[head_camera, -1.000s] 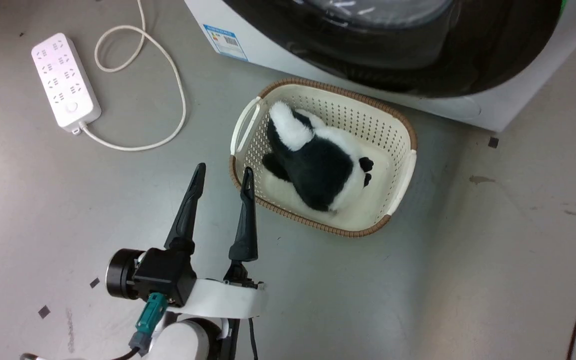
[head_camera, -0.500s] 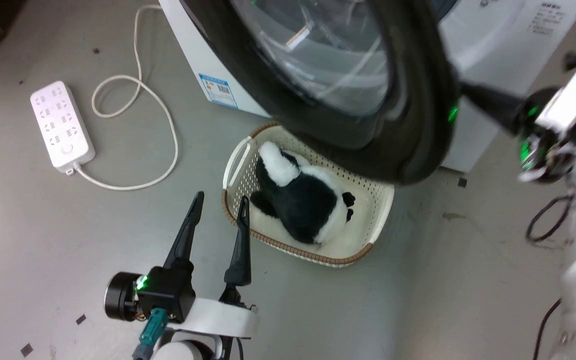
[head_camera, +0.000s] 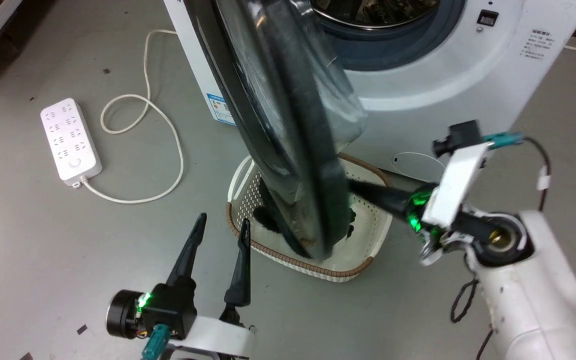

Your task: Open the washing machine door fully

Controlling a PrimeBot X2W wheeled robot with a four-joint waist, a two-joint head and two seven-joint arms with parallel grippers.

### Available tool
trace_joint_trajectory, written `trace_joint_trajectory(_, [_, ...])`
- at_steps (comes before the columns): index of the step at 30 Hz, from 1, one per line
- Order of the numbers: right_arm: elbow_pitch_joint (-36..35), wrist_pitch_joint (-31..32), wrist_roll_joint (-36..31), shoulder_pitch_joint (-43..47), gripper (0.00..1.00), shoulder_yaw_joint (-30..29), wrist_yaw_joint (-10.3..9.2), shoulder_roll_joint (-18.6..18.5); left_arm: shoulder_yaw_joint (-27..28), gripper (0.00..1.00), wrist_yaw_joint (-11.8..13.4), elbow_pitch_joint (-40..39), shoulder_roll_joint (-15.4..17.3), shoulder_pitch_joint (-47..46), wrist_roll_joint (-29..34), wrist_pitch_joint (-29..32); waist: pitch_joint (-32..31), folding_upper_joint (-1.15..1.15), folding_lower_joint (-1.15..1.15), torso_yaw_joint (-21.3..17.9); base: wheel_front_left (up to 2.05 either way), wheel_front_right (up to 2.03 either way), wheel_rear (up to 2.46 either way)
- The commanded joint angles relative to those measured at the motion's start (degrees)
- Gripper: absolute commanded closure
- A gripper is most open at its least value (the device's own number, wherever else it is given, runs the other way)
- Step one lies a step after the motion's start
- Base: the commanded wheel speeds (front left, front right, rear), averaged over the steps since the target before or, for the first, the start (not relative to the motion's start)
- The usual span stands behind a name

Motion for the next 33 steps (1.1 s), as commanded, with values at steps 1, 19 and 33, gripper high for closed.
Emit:
trace_joint_trajectory(1, [-0.6, -0.7, 1.0, 1.5, 1.0, 1.8, 0.06, 0.3, -0.3, 0.0, -0.4, 0.1, 0.0, 0.9, -0.1, -0.3, -0.1, 0.0, 0.01, 0.2, 0.0, 0.0, 0.0])
trace_joint_trajectory(19, [-6.9, -20.1, -13.6, 2.6, 0.0, 3.2, 0.06, -6.4, 2.7, 0.0, -1.9, -0.1, 0.0, 1.5, -1.5, -0.3, -3.3, 0.0, 0.01, -2.8, 0.0, 0.0, 0.0])
trace_joint_trajectory(33, [-15.9, -60.3, -50.1, 17.6, 0.0, 1.9, 0.06, -18.6, 8.4, 0.0, -5.3, -0.7, 0.0, 3.3, -2.3, -0.3, -8.0, 0.0, 0.01, -10.2, 0.0, 0.0, 0.0])
